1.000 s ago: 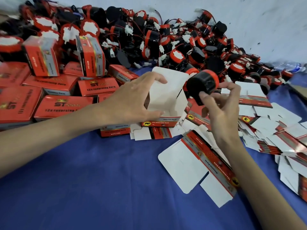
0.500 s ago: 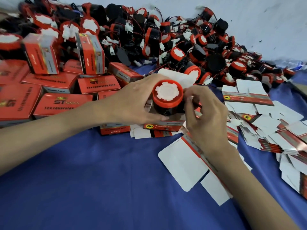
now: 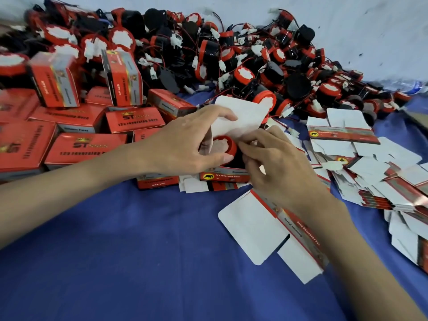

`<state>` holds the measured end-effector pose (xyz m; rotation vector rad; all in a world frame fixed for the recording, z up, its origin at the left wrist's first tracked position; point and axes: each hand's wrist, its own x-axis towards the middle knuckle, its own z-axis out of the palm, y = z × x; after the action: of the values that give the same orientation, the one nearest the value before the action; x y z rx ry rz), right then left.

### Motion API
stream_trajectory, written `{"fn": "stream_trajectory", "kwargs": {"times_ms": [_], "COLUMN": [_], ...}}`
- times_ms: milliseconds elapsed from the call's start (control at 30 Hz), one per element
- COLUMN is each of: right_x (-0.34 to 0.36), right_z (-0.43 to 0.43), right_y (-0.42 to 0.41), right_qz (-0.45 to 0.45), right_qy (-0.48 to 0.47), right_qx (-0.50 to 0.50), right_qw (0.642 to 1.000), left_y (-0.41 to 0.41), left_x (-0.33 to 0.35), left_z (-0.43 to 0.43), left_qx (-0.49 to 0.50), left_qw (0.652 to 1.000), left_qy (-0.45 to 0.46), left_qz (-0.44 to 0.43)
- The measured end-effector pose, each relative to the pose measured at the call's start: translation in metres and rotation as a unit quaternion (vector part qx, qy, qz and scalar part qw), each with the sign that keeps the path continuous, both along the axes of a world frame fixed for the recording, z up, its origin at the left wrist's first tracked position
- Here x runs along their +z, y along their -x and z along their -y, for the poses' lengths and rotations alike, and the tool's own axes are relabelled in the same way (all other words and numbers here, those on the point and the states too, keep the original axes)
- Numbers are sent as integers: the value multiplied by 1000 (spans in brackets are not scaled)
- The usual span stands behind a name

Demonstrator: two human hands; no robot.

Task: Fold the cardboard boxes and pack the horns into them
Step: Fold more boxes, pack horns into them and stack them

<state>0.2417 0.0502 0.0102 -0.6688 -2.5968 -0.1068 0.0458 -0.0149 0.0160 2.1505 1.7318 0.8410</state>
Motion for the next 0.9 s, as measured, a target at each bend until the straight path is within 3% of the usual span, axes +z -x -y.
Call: {"fn": "stream_trajectory", "kwargs": {"times_ms": [300,433,567,700,900], "right_x": [3,2,14,29,23], "right_z": [-2,8,14,11,9], "right_y": [0,3,-5,-26,-18], "right_qz": [16,21,-30,13,-116], "right_qy": [53,6,-48,-44,1], "right_qx": [-10,-39,-76,-143,-43], "right_qw": [998,999,996,989,992], "left_y": [-1,0,-1,-1,-2], "left_x": [5,3,5,6,8], "left_z": [-1,-3,-2,-2,-3], "left_qx": [-39,-28,-9,3,3], "left_qw": [997,998,999,998,998], "left_qy": [62,51,49,57,51], "left_qz": [21,19,20,26,28]}}
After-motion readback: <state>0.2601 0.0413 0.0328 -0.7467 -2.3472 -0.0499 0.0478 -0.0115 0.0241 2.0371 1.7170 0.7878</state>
